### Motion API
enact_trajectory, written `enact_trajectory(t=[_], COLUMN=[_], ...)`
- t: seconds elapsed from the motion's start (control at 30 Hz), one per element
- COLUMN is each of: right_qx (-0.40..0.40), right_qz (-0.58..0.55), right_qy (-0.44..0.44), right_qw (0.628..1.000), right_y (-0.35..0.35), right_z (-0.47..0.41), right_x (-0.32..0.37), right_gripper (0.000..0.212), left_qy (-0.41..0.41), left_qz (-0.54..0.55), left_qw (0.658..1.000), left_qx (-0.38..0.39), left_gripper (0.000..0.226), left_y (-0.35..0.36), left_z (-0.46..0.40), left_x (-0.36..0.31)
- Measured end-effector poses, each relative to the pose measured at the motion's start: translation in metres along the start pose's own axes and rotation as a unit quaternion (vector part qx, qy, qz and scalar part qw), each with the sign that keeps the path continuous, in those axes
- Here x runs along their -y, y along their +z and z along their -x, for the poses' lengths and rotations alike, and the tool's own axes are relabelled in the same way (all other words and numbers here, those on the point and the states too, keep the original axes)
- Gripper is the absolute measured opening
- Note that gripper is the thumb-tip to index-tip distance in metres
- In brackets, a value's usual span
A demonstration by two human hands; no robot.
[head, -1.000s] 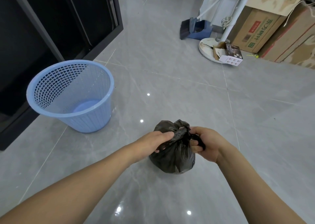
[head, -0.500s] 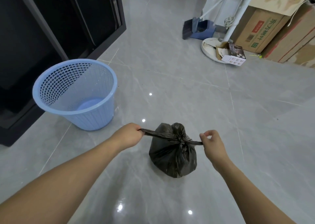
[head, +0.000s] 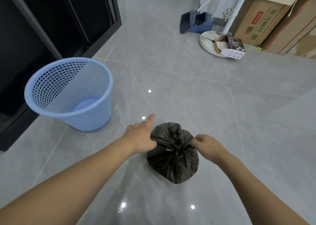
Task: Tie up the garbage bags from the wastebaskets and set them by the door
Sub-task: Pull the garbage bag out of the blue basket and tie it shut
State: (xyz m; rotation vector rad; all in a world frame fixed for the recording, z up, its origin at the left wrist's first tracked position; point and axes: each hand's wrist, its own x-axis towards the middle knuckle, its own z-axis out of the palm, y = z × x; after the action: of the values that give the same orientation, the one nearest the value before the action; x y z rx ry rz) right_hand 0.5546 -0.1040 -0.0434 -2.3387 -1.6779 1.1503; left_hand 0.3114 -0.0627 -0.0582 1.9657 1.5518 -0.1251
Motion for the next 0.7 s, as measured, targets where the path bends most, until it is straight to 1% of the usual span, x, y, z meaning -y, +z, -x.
enact_trajectory(t=[0.03,0.07,0.1,0.13,0.17,0.2,0.23,0.33,0.43,0.57,0.7], right_qx=[0.016,0.025,0.032,0.039,0.048,0.057,0.063,0.056,0.037,-0.012,-0.069], right_qz=[0.019,0.030,0.032,0.030,0.026,0.016,-0.007,-0.109,-0.153,-0.251,-0.359], right_qy=[0.005,0.011,0.014,0.018,0.023,0.030,0.041,0.073,0.096,0.160,0.199], right_qw=[1.000,0.999,0.999,0.999,0.998,0.998,0.997,0.990,0.983,0.955,0.909], right_y=[-0.001,-0.003,-0.004,-0.008,-0.012,-0.017,-0.023,-0.050,-0.096,-0.192,-0.308], right_z=[-0.001,-0.003,-0.004,-0.006,-0.007,-0.008,-0.009,-0.003,0.028,0.093,0.187], right_x=[-0.001,-0.002,-0.001,0.000,0.002,0.006,0.009,0.021,0.034,0.046,0.054], right_gripper=[0.023,0.019,0.018,0.018,0.020,0.022,0.023,0.019,0.018,0.020,0.016], left_qy=[0.003,-0.007,-0.025,-0.058,-0.088,-0.113,-0.122,-0.117,-0.110,-0.103,-0.065], left_qz=[-0.024,-0.048,-0.047,-0.009,0.052,0.106,0.136,0.164,0.193,0.187,0.166], left_qw=[1.000,0.998,0.996,0.993,0.986,0.975,0.968,0.965,0.961,0.963,0.966], left_qx=[0.017,0.039,0.071,0.105,0.135,0.161,0.172,0.168,0.167,0.166,0.185], left_gripper=[0.088,0.078,0.059,0.038,0.020,0.012,0.009,0.010,0.015,0.019,0.020], left_y=[0.005,0.011,0.015,0.014,0.010,0.001,-0.009,-0.054,-0.103,-0.183,-0.280], left_z=[-0.002,-0.005,-0.008,-0.011,-0.014,-0.015,-0.018,-0.019,-0.011,0.023,0.071], left_x=[-0.004,-0.008,-0.011,-0.017,-0.022,-0.030,-0.038,-0.077,-0.132,-0.230,-0.350])
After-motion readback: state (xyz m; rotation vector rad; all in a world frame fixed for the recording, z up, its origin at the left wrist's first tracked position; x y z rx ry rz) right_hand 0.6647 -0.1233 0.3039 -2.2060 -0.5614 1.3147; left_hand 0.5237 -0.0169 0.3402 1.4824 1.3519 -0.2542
